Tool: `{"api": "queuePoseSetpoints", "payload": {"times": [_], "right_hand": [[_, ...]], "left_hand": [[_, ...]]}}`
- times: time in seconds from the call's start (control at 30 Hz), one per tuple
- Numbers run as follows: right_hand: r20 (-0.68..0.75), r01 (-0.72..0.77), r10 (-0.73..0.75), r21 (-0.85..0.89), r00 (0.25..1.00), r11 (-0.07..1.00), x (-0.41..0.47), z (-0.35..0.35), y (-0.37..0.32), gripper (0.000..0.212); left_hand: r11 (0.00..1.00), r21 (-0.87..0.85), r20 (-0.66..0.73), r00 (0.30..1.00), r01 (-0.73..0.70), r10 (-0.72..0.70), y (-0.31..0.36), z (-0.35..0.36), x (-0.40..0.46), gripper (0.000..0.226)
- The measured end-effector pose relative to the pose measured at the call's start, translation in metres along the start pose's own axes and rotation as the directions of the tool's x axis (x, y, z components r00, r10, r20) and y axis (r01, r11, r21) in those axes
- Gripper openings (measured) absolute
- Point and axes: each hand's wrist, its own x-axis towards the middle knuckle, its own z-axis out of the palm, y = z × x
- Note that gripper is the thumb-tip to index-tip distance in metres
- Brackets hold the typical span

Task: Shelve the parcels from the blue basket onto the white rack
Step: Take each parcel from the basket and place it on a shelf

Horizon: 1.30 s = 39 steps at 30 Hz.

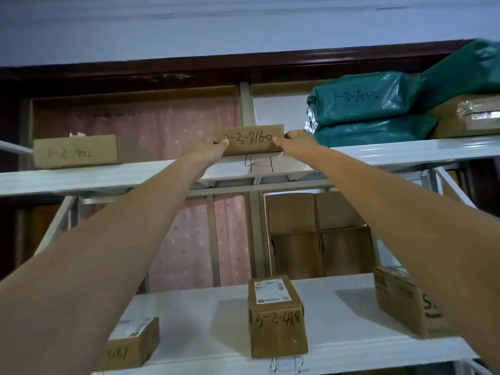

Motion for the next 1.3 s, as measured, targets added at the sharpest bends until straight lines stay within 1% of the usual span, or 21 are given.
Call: {"api": "queuePoseSetpoints", "payload": {"times": [0.27,0.5,0.57,0.67,0.73,0.8,0.83,0.87,0.93,0.97,1.03,1.13,1.3], "right_hand": [[0.027,-0.006,0.007,-0.06,1.0,0.998,0.002,0.004,0.003,0.042],[0.018,-0.002,0.004,-0.131,1.0,0.991,0.0,0.005,0.003,0.041],[0.013,0.004,-0.003,-0.14,1.0,0.99,0.0,0.004,0.005,0.046],[-0.036,0.011,-0.015,-0.12,0.999,0.993,-0.004,0.001,0.008,0.053],[-0.114,0.038,-0.049,-0.101,0.992,0.994,-0.009,-0.001,0.01,0.05],[-0.236,0.089,-0.112,-0.11,0.965,0.99,-0.016,0.0,0.01,0.044],[-0.307,0.121,-0.152,-0.118,0.939,0.986,-0.02,0.002,0.008,0.04],[-0.374,0.157,-0.196,-0.133,0.907,0.979,-0.023,0.004,0.006,0.037],[-0.461,0.228,-0.284,-0.173,0.841,0.958,-0.03,0.011,-0.003,0.033],[-0.476,0.265,-0.32,-0.182,0.819,0.947,-0.034,0.014,-0.01,0.032],[-0.471,0.329,-0.369,-0.168,0.801,0.929,-0.042,0.024,-0.026,0.033],[-0.428,0.402,-0.433,-0.166,0.793,0.9,-0.053,0.045,-0.052,0.032],[-0.296,0.46,-0.481,-0.142,0.825,0.876,-0.067,0.09,-0.104,0.029]], "left_hand": [[0.999,0.017,0.007,1.0,-0.029,0.029,-0.008,0.002,0.003,0.046],[0.998,0.06,-0.027,1.0,-0.002,0.003,-0.011,0.002,0.004,0.041],[0.998,0.067,-0.047,0.999,0.007,-0.004,-0.012,0.003,0.004,0.04],[0.999,0.039,-0.091,0.996,-0.013,0.017,-0.016,0.003,0.003,0.039],[0.999,0.016,-0.152,0.987,-0.042,0.044,-0.018,0.004,0.0,0.036],[0.998,0.023,-0.25,0.967,-0.052,0.056,-0.018,0.002,-0.008,0.028],[0.997,0.048,-0.305,0.95,-0.059,0.071,-0.018,0.0,-0.012,0.025],[0.994,0.081,-0.356,0.929,-0.073,0.098,-0.017,-0.004,-0.017,0.027],[0.976,0.173,-0.433,0.88,-0.13,0.195,-0.019,-0.017,-0.024,0.032],[0.961,0.223,-0.463,0.85,-0.164,0.253,-0.021,-0.026,-0.026,0.032],[0.93,0.302,-0.516,0.785,-0.209,0.344,-0.027,-0.049,-0.031,0.027],[0.907,0.359,-0.563,0.725,-0.219,0.397,-0.034,-0.091,-0.036,0.022],[0.909,0.384,-0.586,0.717,-0.163,0.377,-0.062,-0.176,-0.041,0.022]]}}
